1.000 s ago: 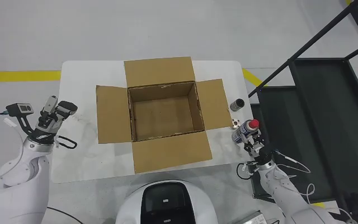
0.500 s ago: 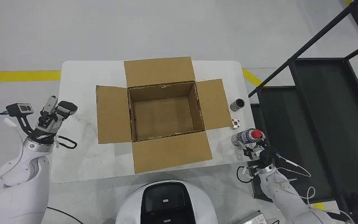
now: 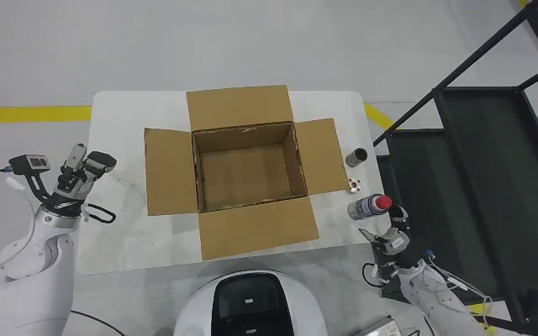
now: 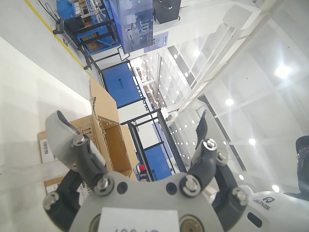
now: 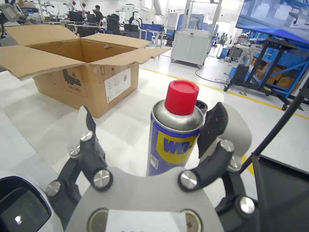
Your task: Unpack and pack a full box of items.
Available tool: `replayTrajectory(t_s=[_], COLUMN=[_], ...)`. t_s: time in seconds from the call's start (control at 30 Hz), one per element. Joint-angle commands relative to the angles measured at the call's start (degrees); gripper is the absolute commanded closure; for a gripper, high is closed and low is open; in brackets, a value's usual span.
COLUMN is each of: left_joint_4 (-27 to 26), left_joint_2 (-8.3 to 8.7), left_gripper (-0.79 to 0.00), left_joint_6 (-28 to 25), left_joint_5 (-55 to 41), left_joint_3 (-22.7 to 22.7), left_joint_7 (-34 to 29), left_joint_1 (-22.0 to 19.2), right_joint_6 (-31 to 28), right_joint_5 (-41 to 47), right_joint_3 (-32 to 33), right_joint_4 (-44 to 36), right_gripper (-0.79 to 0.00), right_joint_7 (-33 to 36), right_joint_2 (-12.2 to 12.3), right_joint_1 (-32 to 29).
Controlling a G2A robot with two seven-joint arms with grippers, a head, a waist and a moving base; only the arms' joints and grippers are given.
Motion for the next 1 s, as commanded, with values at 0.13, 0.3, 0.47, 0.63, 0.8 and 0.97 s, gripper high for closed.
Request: replayTrajectory(t_s=[0.13,0.3,0.47,0.63,0.8,0.97], left_joint_4=[0.0,0.0,0.0,0.0,0.0,0.0], left_joint_2=[0.0,0.0,0.0,0.0,0.0,0.0], left_gripper=[-0.785,-0.785,-0.785,-0.785,-0.785,-0.785], left_joint_6=[0.0,0.0,0.0,0.0,0.0,0.0], left_joint_5=[0.0,0.0,0.0,0.0,0.0,0.0], left_joint_3=[0.0,0.0,0.0,0.0,0.0,0.0], left_joint_7=[0.0,0.0,0.0,0.0,0.0,0.0], left_joint_1=[0.0,0.0,0.0,0.0,0.0,0.0], right_joint_6=[-0.29,-1.01,-0.79,-1.44,-1.44,-1.44], right_joint_5=[2.11,4.79,5.65,6.11,6.11,6.11], right_joint_3=[3.35,6.05,8.08,9.24,9.24,9.24], right_joint_4=[-7.11,-6.74,-7.45,-8.54,-8.54,-8.54], right_gripper=[-0.785,-0.785,-0.785,-0.785,-0.785,-0.785], right_joint_7=[0.31,1.04,0.82,2.47,2.47,2.47], right_joint_2=[2.72,3.47,3.87,4.03,4.03,4.03], right_joint_1=[-4.76,-5.84,-7.57,-8.83,-8.83,-8.83])
